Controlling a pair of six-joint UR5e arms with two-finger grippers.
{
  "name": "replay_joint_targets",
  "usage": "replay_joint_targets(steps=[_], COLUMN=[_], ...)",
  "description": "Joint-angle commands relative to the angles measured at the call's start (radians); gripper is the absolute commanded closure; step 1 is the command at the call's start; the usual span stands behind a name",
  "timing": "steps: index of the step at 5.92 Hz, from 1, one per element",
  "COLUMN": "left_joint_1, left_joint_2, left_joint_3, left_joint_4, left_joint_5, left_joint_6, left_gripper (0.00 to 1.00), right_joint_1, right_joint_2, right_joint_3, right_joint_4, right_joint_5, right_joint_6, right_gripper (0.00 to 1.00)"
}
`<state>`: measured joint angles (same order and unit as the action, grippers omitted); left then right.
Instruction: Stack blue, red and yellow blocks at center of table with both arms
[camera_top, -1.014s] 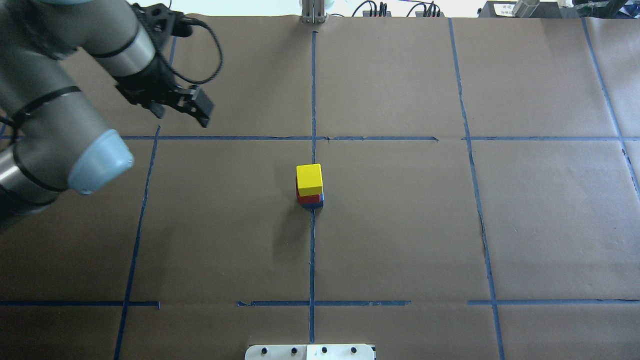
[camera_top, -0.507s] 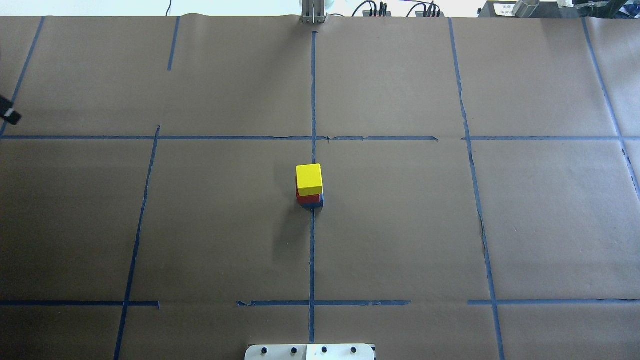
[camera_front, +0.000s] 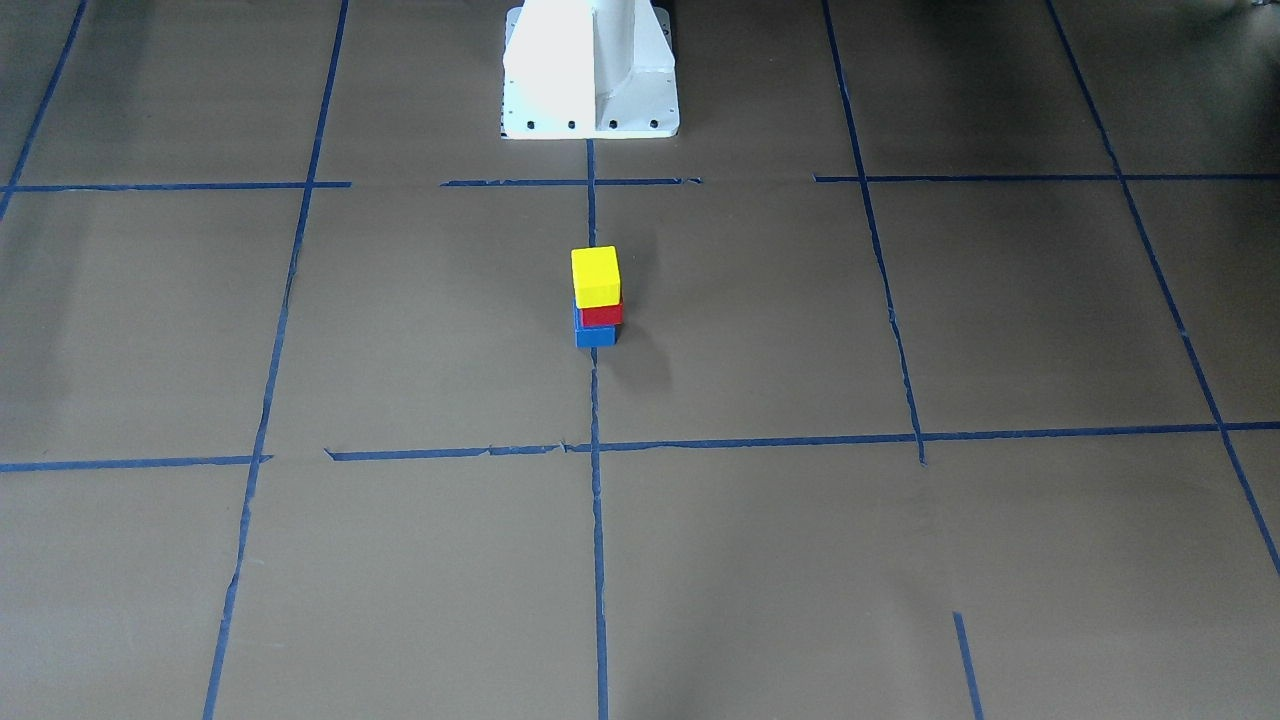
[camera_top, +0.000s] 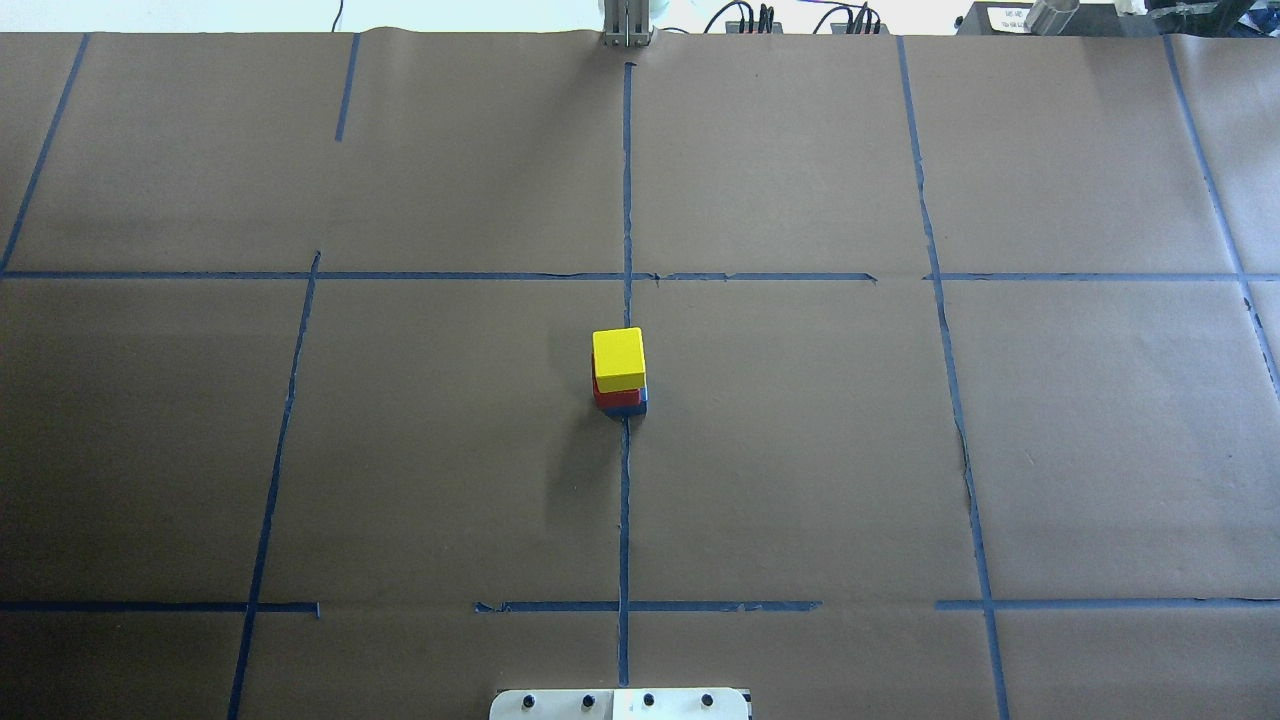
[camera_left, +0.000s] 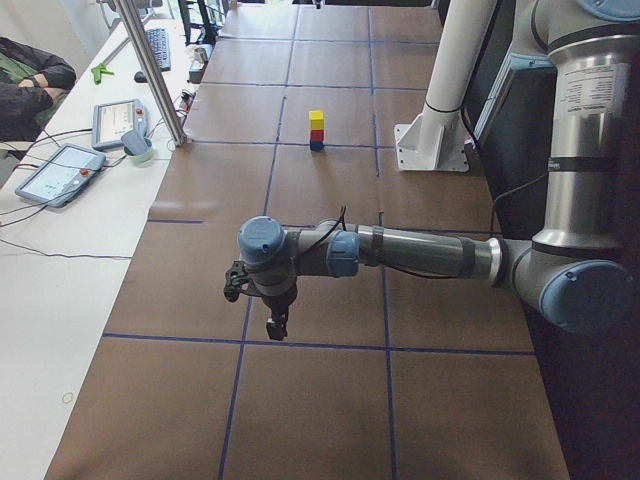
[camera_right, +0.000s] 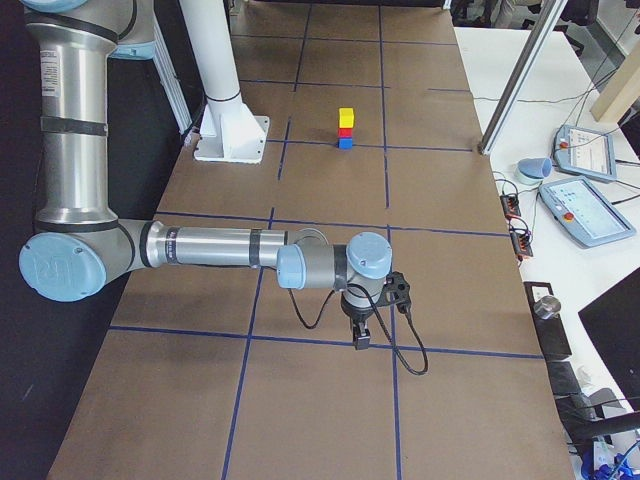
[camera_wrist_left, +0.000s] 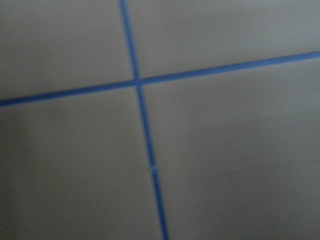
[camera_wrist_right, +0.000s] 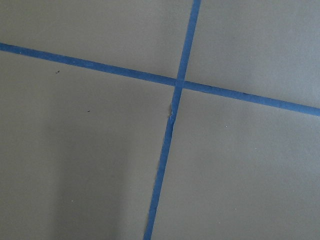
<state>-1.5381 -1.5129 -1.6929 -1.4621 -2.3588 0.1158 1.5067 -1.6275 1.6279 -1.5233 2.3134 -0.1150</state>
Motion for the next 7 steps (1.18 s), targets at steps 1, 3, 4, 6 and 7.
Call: replay_joint_targets(steps=[1,3,4,6,7], left_joint_1=[-0.017,-0.019,-0.019,-0.016,-0.014], left_joint_2=[0.063,0.089,0.092,0.089,0.088], left_joint_3=[-0.001,-0.016,-0.011,-0.013,-0.013], left_joint_4=[-0.003,-0.018,-0.018,-0.021,-0.023], left_joint_5=[0.004,0.01,0.01,0.007,0.007], left_joint_6=[0.01,0.008,0.012,0.01,0.01], left_gripper=[0.0,0.0,0.0,0.0,0.0], right_joint_1=[0.001,0.001,0.0,0.0,0.0], right_joint_2=[0.0,0.0,0.0,0.0,0.0], right_joint_3=[0.001,0.001,0.001,0.0,0.0], right_joint_4=[0.0,0.0,0.0,0.0,0.0], right_joint_5=[0.0,0.0,0.0,-0.002,-0.002], right_joint_6=[0.0,0.002,0.002,0.002,0.0], right_gripper=[0.0,0.0,0.0,0.0,0.0])
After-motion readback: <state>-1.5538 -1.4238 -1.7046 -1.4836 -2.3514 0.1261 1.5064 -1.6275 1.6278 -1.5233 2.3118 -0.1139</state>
